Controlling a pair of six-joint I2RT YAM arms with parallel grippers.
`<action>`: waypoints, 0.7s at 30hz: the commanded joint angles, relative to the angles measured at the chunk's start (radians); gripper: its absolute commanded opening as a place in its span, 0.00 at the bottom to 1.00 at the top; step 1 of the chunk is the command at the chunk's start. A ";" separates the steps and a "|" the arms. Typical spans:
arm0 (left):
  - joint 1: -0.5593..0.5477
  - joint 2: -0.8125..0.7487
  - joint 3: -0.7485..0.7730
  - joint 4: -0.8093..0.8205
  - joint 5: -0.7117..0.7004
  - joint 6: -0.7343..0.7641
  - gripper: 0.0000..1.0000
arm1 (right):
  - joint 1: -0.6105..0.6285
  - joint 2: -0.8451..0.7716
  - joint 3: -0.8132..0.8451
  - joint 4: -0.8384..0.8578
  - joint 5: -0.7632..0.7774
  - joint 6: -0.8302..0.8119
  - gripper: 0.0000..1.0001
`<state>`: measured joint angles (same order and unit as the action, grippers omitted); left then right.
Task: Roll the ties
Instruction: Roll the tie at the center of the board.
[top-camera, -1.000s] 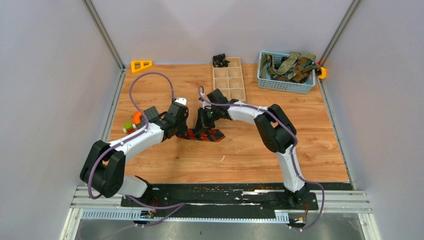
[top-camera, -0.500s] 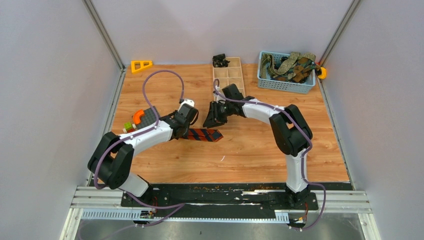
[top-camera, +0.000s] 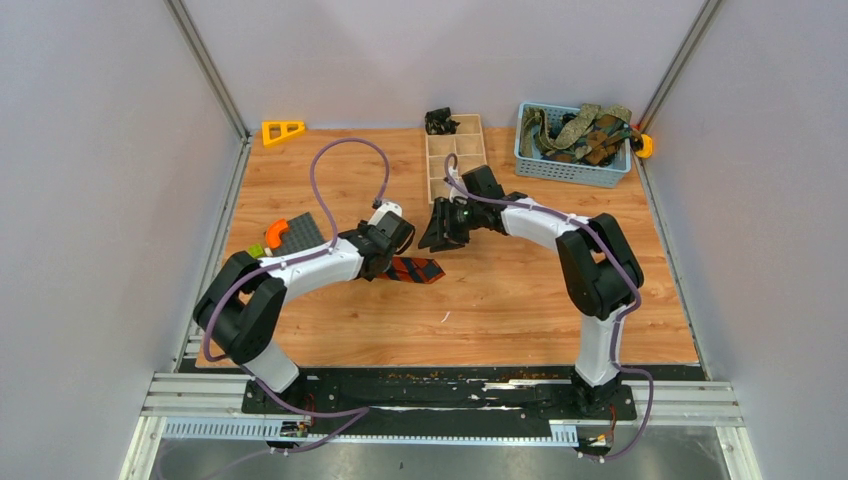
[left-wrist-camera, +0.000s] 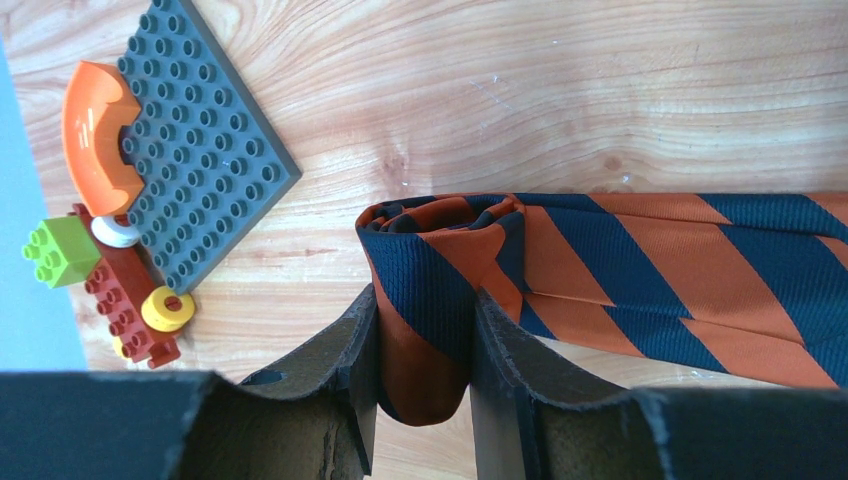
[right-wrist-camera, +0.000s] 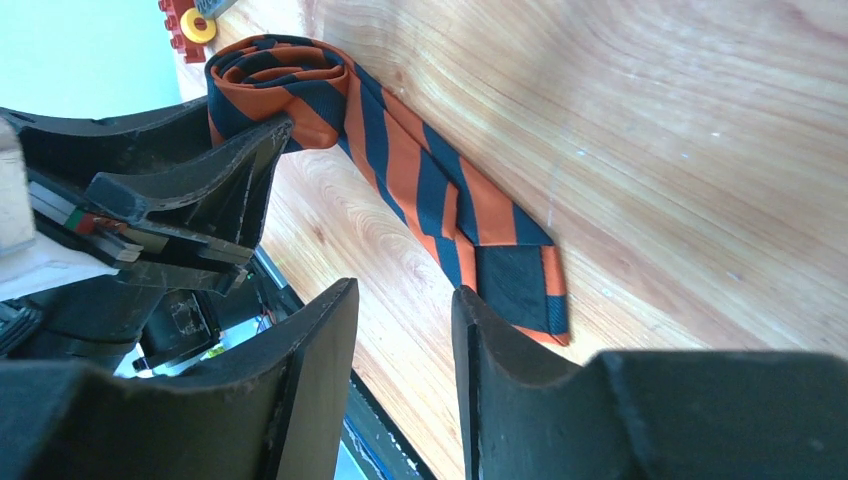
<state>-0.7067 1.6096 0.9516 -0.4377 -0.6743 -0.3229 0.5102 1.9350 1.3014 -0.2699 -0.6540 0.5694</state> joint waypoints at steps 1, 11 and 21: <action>-0.018 0.053 0.042 -0.034 -0.074 -0.004 0.17 | -0.023 -0.073 -0.023 0.034 0.010 -0.024 0.41; -0.059 0.144 0.094 -0.056 -0.067 -0.032 0.18 | -0.059 -0.121 -0.063 0.036 0.007 -0.024 0.41; -0.103 0.228 0.157 -0.097 -0.049 -0.060 0.24 | -0.072 -0.136 -0.074 0.036 -0.003 -0.026 0.40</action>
<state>-0.7948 1.7985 1.0893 -0.5339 -0.7910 -0.3302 0.4450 1.8515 1.2396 -0.2691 -0.6468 0.5663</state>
